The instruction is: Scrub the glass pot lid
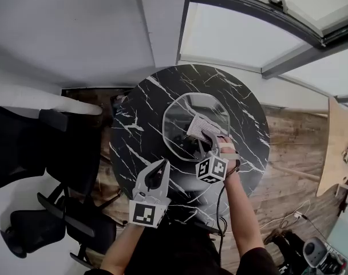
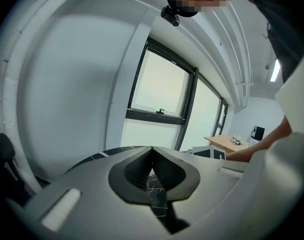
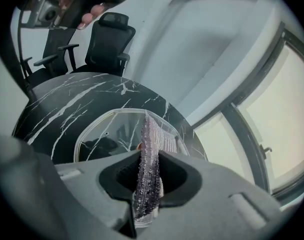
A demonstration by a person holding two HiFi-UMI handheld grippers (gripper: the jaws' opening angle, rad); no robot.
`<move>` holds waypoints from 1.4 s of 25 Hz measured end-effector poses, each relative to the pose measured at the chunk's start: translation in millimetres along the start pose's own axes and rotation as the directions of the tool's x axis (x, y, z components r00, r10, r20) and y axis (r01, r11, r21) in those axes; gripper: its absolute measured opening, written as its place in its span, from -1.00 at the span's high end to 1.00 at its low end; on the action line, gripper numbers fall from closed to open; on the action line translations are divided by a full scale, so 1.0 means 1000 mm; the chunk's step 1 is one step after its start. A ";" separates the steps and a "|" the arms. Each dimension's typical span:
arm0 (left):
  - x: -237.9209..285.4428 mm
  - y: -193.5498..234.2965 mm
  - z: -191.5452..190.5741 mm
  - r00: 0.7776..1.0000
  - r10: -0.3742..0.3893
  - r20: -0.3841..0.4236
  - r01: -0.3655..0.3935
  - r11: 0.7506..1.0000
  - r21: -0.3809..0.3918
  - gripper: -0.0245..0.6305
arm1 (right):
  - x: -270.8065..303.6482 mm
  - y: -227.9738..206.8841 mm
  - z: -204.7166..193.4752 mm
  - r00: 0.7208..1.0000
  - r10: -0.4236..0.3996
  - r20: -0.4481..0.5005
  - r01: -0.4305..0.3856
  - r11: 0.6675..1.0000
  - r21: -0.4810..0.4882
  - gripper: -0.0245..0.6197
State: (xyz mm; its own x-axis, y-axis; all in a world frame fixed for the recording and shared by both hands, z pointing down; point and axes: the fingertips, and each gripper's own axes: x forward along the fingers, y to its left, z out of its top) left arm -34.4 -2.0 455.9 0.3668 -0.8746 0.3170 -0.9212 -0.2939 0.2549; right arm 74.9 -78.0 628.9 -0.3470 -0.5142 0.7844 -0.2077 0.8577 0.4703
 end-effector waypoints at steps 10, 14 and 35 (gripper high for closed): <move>-0.016 -0.017 0.002 0.999 0.002 0.033 -0.002 1.000 0.004 0.92 | -0.013 0.037 0.004 0.991 0.128 0.041 -0.132 0.984 0.119 0.69; -0.022 -0.025 -0.006 1.000 0.000 0.015 0.000 1.000 0.006 0.92 | -0.021 0.060 0.004 0.963 0.256 0.085 -0.268 0.945 0.189 0.69; -0.057 -0.102 0.055 0.986 0.020 0.166 -0.029 0.998 0.050 0.92 | -0.146 0.029 0.003 0.931 -0.168 0.324 -0.164 0.601 0.782 0.70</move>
State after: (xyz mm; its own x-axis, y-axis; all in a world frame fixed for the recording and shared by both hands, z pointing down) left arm 31.0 56.6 361.1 0.3214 -0.9322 0.1662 -0.9367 -0.2874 0.1998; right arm 116.2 22.1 527.2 -0.5845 -0.6224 0.5206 -0.7834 0.6000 -0.1622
